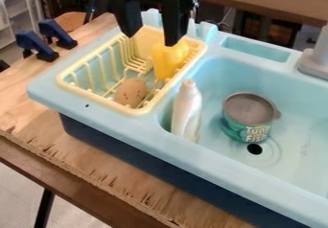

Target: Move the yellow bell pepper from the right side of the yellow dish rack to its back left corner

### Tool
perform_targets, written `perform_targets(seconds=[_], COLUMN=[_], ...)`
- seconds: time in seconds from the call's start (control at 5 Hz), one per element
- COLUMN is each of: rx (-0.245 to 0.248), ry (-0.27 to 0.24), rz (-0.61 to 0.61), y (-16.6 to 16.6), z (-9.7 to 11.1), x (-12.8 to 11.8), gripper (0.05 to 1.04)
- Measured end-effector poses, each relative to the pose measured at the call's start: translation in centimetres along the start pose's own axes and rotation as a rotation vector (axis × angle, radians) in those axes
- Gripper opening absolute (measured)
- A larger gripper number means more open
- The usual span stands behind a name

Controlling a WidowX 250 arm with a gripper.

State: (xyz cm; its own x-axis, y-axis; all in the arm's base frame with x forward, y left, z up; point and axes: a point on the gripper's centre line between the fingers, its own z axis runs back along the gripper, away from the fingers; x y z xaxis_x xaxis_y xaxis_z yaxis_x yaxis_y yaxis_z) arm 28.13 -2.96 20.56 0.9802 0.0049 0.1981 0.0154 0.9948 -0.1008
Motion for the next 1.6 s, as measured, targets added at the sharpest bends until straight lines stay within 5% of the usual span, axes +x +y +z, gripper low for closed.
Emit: perform_targets(seconds=[0.2, 0.4, 0.8, 1.4, 1.6], rx=[-0.003, -0.115, -0.126, 0.010, 0.031], ry=[0.028, 0.030, -0.045, 0.118, 0.135], rz=[0.005, 0.042, 0.105, 0.023, -0.002], y=[0.2, 1.0, 2.3, 2.3, 2.1], z=[-0.7, -0.6, -0.8, -4.2, -4.4], x=[-0.2, 1.3, 6.1, 7.4, 7.2], gripper=[1.007, 1.008, 1.008, 1.008, 1.005])
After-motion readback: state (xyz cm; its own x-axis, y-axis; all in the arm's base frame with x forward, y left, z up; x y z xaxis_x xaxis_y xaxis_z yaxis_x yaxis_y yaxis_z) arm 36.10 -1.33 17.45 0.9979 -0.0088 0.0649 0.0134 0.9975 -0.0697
